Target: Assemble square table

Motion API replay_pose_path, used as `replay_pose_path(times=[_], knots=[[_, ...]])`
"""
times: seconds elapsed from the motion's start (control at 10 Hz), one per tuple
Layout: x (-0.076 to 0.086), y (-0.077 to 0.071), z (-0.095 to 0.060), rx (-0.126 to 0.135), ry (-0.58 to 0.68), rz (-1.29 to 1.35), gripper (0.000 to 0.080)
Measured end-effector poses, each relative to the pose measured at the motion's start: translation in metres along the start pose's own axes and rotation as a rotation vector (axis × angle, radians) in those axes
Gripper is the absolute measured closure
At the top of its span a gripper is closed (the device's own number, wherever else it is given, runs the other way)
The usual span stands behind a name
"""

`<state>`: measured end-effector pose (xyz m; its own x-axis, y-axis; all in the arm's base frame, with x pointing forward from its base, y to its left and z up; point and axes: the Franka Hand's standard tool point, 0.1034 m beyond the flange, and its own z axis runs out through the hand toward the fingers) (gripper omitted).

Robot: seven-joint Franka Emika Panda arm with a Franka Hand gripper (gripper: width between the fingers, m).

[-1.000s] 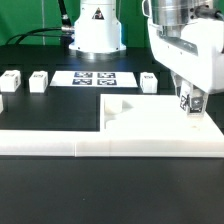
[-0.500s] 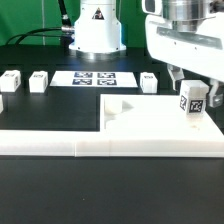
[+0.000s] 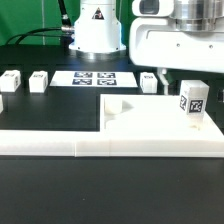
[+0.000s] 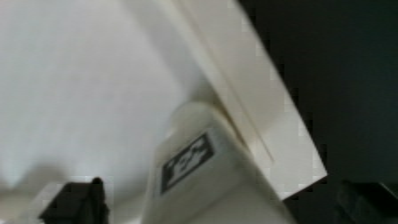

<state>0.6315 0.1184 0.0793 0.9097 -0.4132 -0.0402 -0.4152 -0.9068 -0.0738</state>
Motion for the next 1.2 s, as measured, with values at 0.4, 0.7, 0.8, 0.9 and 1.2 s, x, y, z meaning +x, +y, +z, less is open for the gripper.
replay_pose_path(times=[0.4,0.7,0.8,0.9,1.2], knots=[[0.0003,-0.0019,0.0040,-0.019,0.013,-0.430,0.0151],[0.0040,0.0018,0.0055,-0.018,0.021,-0.423,0.0151],[0.0040,0.0018,0.0055,-0.018,0.021,-0.416,0.0272],[0.0041,0.0020,0.0055,-0.018,0.021,-0.416,0.0411],[0.0041,0.0020,0.0055,-0.014,0.021,-0.242,0.0511]])
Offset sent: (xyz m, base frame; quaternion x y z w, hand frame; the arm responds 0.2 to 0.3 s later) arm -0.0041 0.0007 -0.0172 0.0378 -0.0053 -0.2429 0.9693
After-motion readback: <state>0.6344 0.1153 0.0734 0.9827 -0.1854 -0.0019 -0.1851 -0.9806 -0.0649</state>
